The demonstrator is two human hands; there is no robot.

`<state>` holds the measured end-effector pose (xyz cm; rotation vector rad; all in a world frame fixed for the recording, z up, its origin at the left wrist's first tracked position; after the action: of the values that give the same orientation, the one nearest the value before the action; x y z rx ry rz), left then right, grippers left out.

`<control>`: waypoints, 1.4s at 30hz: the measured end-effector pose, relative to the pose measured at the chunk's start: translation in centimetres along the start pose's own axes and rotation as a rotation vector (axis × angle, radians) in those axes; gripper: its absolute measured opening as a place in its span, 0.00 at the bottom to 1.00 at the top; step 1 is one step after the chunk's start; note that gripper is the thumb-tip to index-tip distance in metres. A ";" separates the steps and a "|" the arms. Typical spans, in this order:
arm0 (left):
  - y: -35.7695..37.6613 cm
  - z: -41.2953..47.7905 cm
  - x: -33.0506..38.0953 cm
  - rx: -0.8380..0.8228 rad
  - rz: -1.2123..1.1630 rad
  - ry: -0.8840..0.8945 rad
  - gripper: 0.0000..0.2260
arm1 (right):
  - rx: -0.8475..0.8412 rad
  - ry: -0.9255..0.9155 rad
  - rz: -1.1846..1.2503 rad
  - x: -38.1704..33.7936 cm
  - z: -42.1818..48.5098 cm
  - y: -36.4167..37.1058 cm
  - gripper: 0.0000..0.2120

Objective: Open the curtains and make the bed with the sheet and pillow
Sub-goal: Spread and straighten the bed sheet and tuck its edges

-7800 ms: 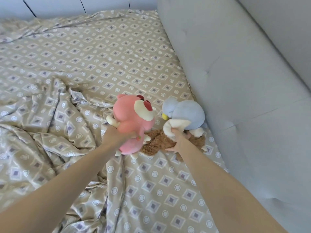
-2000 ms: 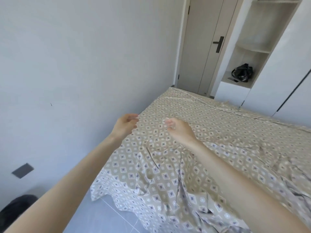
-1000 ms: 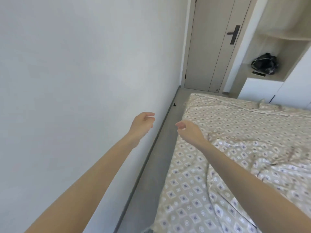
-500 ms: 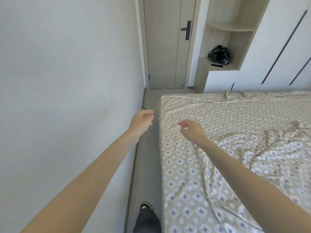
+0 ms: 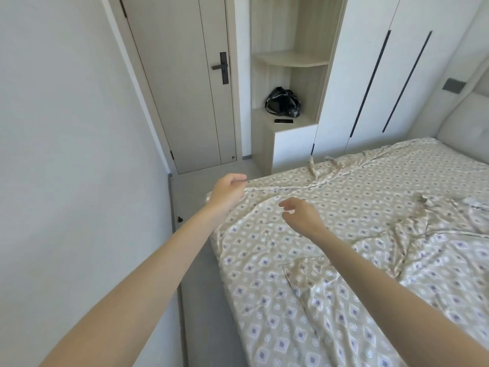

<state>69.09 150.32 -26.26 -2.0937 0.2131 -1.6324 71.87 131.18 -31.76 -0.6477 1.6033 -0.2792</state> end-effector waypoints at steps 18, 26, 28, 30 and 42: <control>0.3 40.8 3.7 -0.364 0.144 0.086 0.14 | 0.311 0.239 0.073 -3.2 31.5 -0.3 0.17; 2.0 51.6 6.4 -0.417 0.128 0.076 0.14 | 0.350 0.290 0.038 -3.2 40.7 -2.1 0.18; 2.7 54.0 6.4 -0.426 0.115 0.068 0.14 | 0.349 0.302 0.046 -3.0 43.0 -2.3 0.18; 3.4 56.1 6.2 -0.452 0.137 0.057 0.14 | 0.362 0.328 0.079 -2.4 45.0 -2.1 0.18; 10.0 73.9 7.4 -0.729 0.258 0.204 0.14 | 0.571 0.541 0.146 0.9 57.7 -1.3 0.17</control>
<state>142.69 158.49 -37.53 -2.2376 1.2519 -1.7657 128.10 140.67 -40.44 -0.0036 1.9464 -0.8192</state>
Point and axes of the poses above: each hand's wrist, its own z-axis towards the middle knuckle, its own y-axis out of the palm, x = y × z, the point moved 6 cm from there along z, towards the middle knuckle, and after that the axes turned 9 degrees about z, right-handed, at the moved point
